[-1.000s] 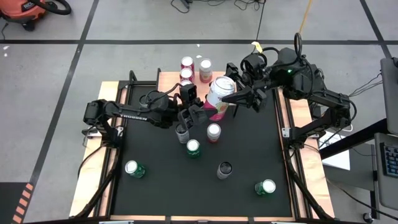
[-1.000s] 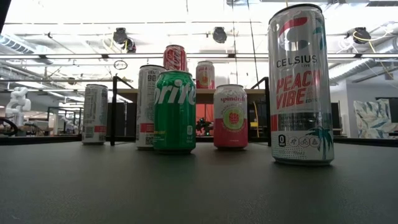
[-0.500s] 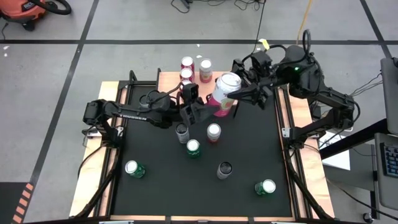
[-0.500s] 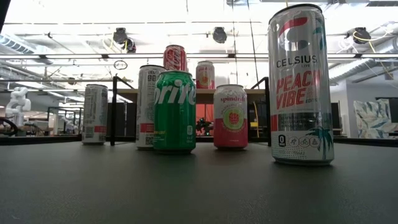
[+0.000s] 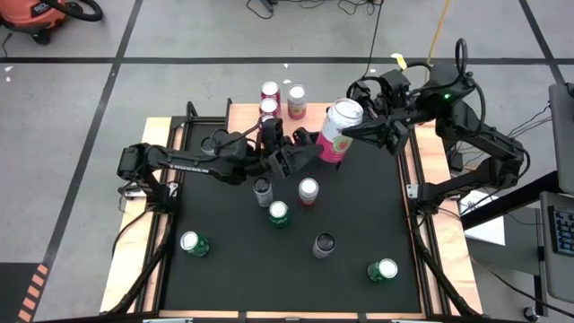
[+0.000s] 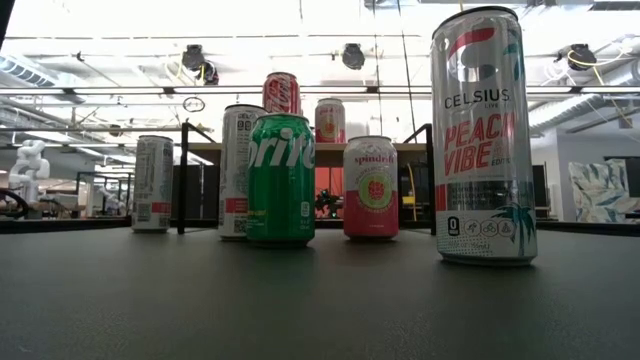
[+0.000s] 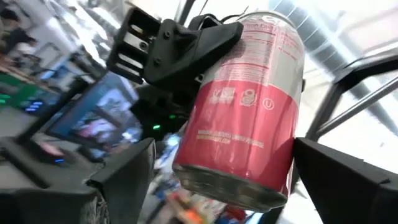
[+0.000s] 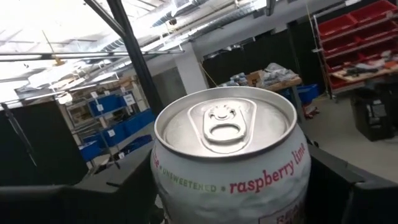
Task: Place canned beverage on shelf
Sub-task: Put the top white pink soda can on the shelf aligned with the other white pink soda can
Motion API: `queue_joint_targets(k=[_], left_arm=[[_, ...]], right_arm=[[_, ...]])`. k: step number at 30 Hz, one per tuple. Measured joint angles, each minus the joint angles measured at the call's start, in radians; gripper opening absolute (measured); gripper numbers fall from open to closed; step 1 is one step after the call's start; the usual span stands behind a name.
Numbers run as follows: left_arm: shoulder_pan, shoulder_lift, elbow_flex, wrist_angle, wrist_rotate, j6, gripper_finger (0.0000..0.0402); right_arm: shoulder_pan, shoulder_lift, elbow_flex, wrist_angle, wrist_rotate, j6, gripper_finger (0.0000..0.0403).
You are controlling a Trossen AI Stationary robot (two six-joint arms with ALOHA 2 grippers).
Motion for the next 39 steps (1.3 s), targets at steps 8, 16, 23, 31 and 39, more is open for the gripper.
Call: queue_joint_targets(k=[8,16,23,31,39], left_arm=[[-0.023,-0.069,0.0,-0.16,-0.1,0.193,0.0363],[-0.045,-0.113,0.001,-0.261,-0.175,0.206,0.0363],[-0.086,-0.133,0.066,-0.465,-0.203,0.258,0.0363],[-0.116,-0.134,0.222,-0.803,-0.361,0.447,0.0363],[-0.116,-0.133,0.237,-0.843,-0.422,0.64,0.0363]], right_arm=[[0.001,-0.029,0.0,-0.076,0.017,-0.027,0.0281],[0.001,-0.028,0.001,-0.138,0.024,-0.066,0.0281],[0.001,-0.029,0.001,-0.195,0.075,-0.127,0.0281],[0.001,-0.021,0.001,-0.238,0.105,-0.154,0.0281],[0.0,-0.018,0.001,-0.237,0.13,-0.171,0.0281]])
